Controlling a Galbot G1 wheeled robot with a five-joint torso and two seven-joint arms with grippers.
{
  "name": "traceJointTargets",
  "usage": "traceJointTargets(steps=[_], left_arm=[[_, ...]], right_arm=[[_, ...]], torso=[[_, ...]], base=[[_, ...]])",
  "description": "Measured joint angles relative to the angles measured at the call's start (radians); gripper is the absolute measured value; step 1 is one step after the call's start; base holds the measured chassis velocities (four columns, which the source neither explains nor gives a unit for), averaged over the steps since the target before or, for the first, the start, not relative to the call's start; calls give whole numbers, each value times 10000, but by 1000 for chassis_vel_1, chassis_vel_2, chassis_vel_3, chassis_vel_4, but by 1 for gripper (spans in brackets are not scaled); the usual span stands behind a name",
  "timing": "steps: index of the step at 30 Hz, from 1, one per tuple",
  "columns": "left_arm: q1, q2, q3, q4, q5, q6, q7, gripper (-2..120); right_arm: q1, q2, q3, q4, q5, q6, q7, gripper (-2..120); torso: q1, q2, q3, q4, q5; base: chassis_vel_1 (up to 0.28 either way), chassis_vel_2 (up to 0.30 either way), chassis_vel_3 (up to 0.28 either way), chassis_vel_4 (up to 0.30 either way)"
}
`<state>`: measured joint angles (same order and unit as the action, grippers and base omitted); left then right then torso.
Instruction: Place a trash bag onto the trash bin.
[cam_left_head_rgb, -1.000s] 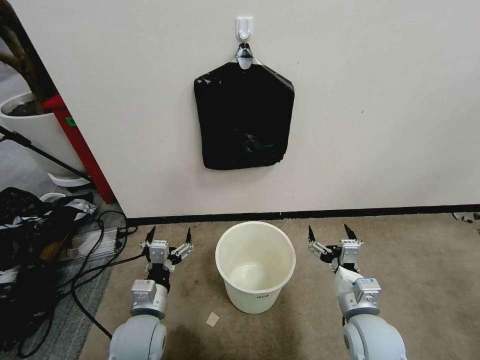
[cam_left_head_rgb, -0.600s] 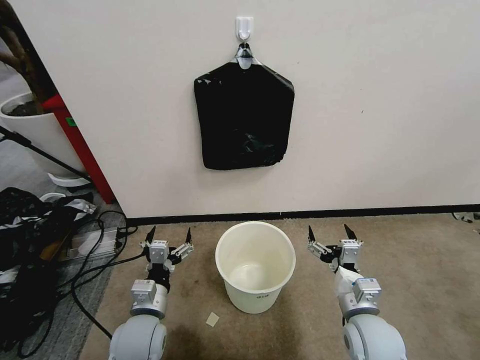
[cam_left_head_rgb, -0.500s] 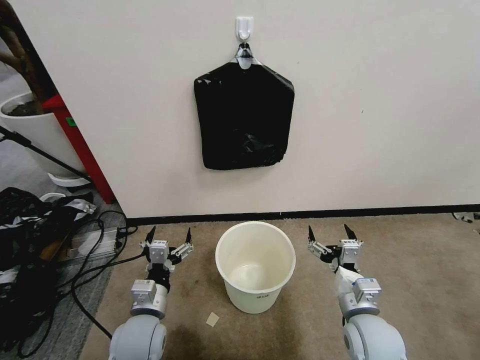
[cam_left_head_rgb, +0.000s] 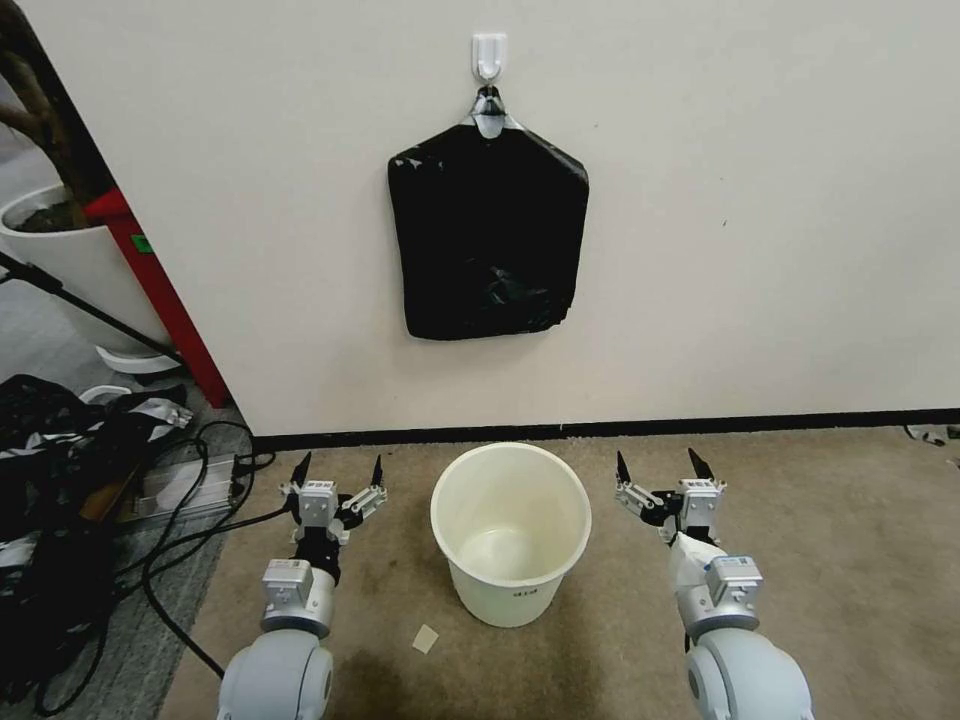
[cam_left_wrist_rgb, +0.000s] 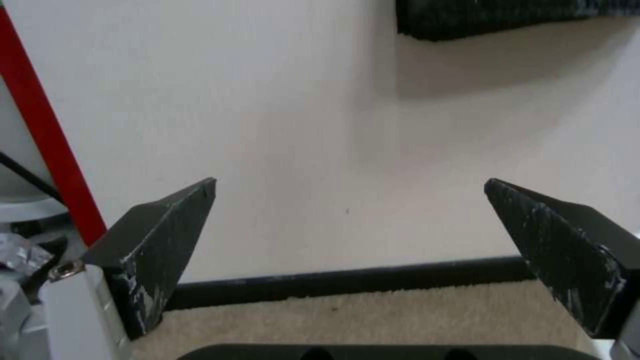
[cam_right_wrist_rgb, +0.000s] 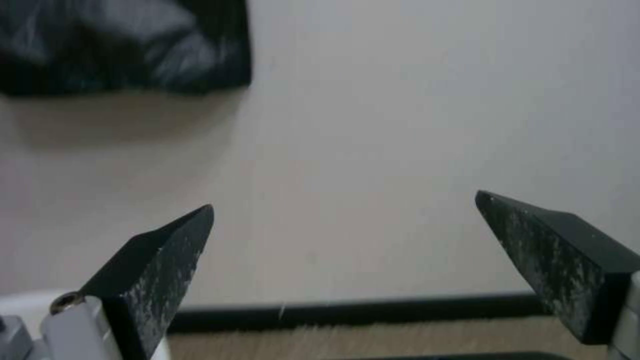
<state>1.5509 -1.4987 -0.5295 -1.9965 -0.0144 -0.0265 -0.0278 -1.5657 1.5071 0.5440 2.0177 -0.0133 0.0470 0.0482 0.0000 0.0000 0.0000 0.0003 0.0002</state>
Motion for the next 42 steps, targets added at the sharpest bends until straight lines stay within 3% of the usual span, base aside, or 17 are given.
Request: traceJointTargets(steps=[2, 5, 10, 23, 25, 26, 30, 31, 33, 34, 36, 42], left_arm=[[56, 40, 877, 116, -586, -1122, -1017, 100], [89, 58, 1342, 180, -904, -1727, -1567, 100], [61, 52, 1420, 338, -1316, -2476, -1293, 100], [-20, 116, 948, 47, -359, -2702, -1220, 100], [3, 287, 703, -95, -211, -2727, -1220, 100], [3, 287, 703, -95, -211, -2727, -1220, 100], [251, 397, 677, -146, -227, -2735, -1244, 100], [251, 397, 677, -146, -227, -2735, -1244, 100], [335, 396, 732, -213, -209, -2707, -1247, 100], [335, 396, 732, -213, -209, -2707, -1247, 100], [344, 385, 749, -296, -174, -2617, -1248, 100], [390, 343, 753, -359, -118, -2514, -1340, 100]], right_arm=[[-362, 176, -151, 437, -318, 1059, 1061, 100], [-626, 302, -263, 761, -547, 1818, 1816, 100], [-692, 350, -241, 822, -678, 2301, 1739, 100], [-213, -199, -231, 665, -253, 2293, 1360, 100], [399, -729, -512, 370, 1307, 2367, 744, 100], [399, -729, -512, 370, 1307, 2367, 744, 100], [2492, -1394, -1704, -430, 5352, 2366, 247, 100], [2492, -1394, -1704, -430, 5352, 2366, 247, 100], [3803, -1567, -2505, -640, 7776, 2253, 96, 100], [3803, -1567, -2505, -640, 7776, 2253, 96, 100], [5217, -1558, -3295, -936, 9778, 2150, -41, 100], [7196, -1211, -3916, -1743, 12031, 1733, -288, 100]], torso=[[0, 0, 0, -3, -3], [0, 0, -1, -5, -6], [0, 0, 0, -2, -3], [0, 0, 0, -3, -2], [0, 0, 0, -6, -2], [0, 0, 0, -6, -2], [0, 0, 1, -1, 1], [0, 0, 1, -1, 1], [0, 0, 1, 2, -6], [0, 0, 1, 2, -6], [2, 0, 1, -1, -4], [2, 0, 1, -1, -6]], base=[[0, 0, 0, 0], [0, 0, 0, 0], [0, 0, 0, 0], [0, 0, 0, 0], [0, 0, 0, 0], [0, 0, 0, 0], [0, 0, 0, 0], [0, 0, 0, 0], [0, 0, 0, 0], [0, 0, 0, 0], [0, 0, 0, 0], [0, 0, 0, 0]])
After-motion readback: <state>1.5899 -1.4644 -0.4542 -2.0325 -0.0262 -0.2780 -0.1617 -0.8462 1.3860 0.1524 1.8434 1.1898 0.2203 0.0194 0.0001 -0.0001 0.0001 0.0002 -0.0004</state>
